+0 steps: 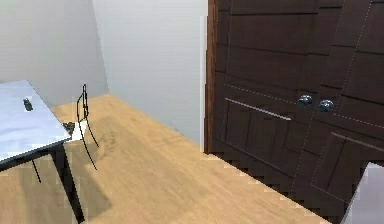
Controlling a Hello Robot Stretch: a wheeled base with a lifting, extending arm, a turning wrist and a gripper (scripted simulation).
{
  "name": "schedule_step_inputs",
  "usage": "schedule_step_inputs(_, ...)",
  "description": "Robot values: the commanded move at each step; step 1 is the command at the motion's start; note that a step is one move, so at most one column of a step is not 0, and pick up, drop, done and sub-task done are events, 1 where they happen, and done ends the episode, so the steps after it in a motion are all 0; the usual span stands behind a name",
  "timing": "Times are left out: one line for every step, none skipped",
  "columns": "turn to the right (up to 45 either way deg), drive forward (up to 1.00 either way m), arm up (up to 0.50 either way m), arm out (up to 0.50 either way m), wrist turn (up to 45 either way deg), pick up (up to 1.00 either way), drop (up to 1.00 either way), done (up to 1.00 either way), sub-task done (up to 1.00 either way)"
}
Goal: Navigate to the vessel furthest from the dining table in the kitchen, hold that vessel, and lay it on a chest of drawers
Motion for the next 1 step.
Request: schedule_step_inputs(0.0, 0.0, 0.06, 0.0, 0.0, 0.0, 0.0, 0.0, 0.0)
